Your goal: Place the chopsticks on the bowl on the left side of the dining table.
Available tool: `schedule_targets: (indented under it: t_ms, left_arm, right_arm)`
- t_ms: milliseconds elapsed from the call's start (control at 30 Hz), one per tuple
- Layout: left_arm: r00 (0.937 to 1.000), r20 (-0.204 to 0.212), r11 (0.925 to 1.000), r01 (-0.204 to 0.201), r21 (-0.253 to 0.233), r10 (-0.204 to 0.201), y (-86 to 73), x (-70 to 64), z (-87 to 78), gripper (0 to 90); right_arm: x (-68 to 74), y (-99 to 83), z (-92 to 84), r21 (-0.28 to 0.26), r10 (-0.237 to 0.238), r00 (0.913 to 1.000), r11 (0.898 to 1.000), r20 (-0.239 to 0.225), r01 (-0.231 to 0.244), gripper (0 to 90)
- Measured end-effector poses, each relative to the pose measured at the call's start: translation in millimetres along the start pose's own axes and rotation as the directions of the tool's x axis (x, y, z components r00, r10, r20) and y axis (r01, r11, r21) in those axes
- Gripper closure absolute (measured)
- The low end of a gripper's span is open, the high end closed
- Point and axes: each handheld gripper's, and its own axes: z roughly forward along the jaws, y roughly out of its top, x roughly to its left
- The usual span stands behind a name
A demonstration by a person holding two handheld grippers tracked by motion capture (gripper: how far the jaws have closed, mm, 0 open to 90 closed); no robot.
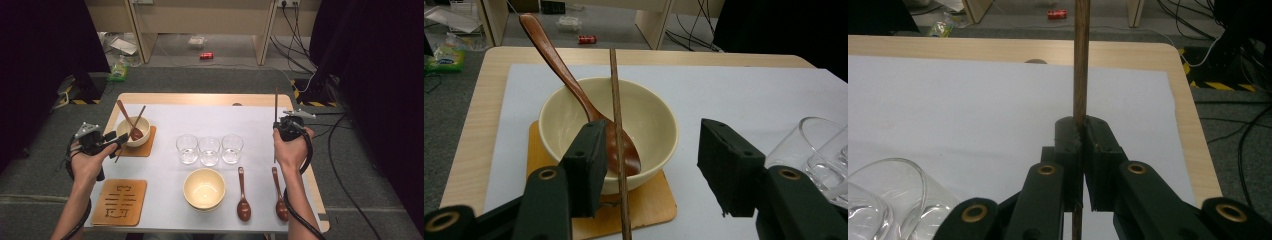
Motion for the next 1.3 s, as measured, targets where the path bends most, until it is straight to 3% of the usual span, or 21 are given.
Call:
schedule_targets:
  t_ms: [633, 1300]
  left_arm:
    - [0.9999, -0.012, 0.9999, 0.001, -0.013, -0.002, -1.2, 0.8, -4.3, 45.2]
    - [0.9998, -0.018, 0.9998, 0.002, -0.02, -0.002, -1.4, 1.1, -6.2, 45.2]
  right_arm:
    - [15.1, 9.0, 8.8, -0.096, -0.049, 0.9981, 0.994, -0.037, 0.046, 85.4]
    - [32.6, 17.8, 20.1, -0.146, -0.068, 0.9968, 0.987, -0.041, 0.062, 85.4]
